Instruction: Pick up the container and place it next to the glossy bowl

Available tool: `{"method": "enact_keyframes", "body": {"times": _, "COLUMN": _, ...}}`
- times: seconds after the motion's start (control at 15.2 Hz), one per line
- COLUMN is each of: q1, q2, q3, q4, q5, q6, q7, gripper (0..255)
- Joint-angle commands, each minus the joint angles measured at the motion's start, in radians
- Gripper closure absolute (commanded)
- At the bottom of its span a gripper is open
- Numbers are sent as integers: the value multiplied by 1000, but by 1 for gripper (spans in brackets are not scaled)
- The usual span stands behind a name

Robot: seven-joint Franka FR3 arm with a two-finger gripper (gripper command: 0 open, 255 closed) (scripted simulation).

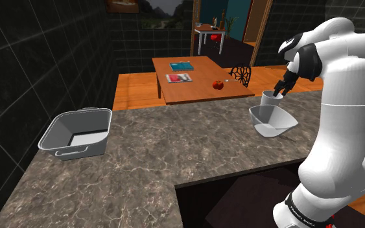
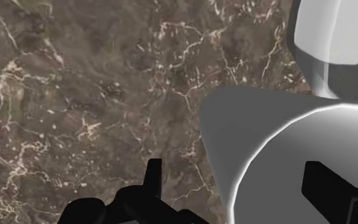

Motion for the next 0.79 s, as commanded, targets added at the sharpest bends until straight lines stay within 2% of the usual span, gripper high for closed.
{"method": "enact_keyframes", "body": {"times": 0.0, "q1": -3, "q2": -9, "q3": -5, "q4": 22, "q5": -9, "q6": -28, "q7": 7, "gripper": 0}}
{"method": "enact_keyframes", "body": {"times": 0.2, "q1": -17, "q2": -24, "q3": -17, "q4": 95, "q5": -28, "q6": -110, "q7": 22, "gripper": 0}}
{"method": "enact_keyframes", "body": {"times": 0.73, "q1": -17, "q2": -24, "q3": -17, "q4": 95, "q5": -28, "q6": -110, "q7": 22, "gripper": 0}}
